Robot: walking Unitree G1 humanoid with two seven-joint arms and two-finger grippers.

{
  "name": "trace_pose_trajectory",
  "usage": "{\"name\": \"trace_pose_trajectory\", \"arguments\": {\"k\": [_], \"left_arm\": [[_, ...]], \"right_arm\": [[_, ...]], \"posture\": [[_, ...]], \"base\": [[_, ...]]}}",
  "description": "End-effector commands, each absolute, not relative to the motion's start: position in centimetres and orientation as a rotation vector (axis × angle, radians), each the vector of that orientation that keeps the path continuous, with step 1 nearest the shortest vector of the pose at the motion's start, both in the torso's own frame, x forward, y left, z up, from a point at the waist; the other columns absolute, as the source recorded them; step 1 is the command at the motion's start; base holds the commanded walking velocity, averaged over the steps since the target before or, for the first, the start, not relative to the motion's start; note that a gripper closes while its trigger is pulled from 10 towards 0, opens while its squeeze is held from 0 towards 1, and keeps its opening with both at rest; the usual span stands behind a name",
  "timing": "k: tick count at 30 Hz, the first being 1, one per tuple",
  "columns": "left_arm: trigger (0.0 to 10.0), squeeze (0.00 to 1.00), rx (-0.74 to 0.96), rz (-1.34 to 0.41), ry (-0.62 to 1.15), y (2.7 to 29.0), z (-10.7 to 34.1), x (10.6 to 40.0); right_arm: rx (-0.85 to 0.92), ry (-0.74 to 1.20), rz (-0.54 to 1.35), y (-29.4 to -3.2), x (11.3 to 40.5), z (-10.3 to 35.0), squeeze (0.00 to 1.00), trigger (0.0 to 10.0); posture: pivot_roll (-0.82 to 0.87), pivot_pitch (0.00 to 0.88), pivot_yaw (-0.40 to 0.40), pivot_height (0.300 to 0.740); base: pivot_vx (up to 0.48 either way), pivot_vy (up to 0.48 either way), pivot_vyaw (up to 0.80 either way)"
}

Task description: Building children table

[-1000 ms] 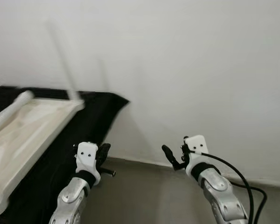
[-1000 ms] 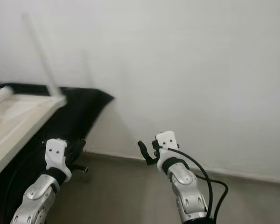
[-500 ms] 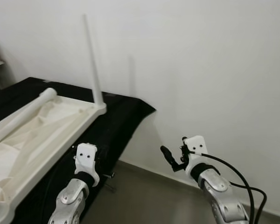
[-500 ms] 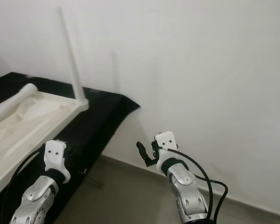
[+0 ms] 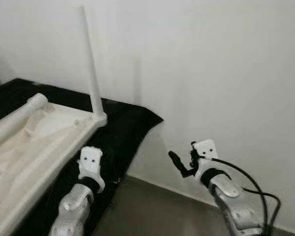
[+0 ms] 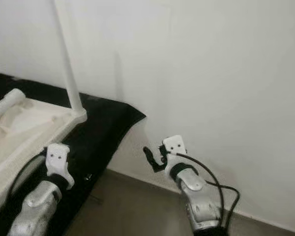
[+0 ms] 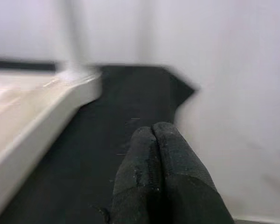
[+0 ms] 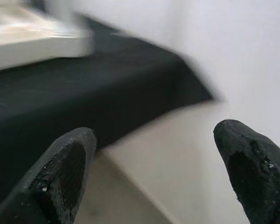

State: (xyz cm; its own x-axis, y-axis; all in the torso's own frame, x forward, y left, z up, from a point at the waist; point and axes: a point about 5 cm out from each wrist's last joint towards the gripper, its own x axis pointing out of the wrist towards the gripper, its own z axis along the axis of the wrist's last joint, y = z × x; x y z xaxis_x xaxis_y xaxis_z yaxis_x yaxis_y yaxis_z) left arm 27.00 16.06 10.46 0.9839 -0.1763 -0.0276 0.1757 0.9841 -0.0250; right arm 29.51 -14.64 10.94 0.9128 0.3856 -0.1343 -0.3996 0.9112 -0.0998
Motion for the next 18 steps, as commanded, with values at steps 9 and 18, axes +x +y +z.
{"name": "trace_pose_trajectory", "arguments": {"k": [9,18], "left_arm": [[10.0,0.0,-0.009,-0.158,0.042,16.43,10.25,26.8],[10.0,0.0,-0.021,-0.154,0.029,16.52,10.43,26.72]], "right_arm": [[-0.147,0.129,0.438,-14.44,29.27,10.69,0.0,10.0],[-0.148,0.132,0.445,-14.32,29.25,10.71,0.0,10.0]], "posture": [[-0.1,0.036,-0.019,0.74],[-0.1,0.037,-0.014,0.74]], "base": [[0.0,0.0,0.8],[0.0,-0.275,0.8]]}}
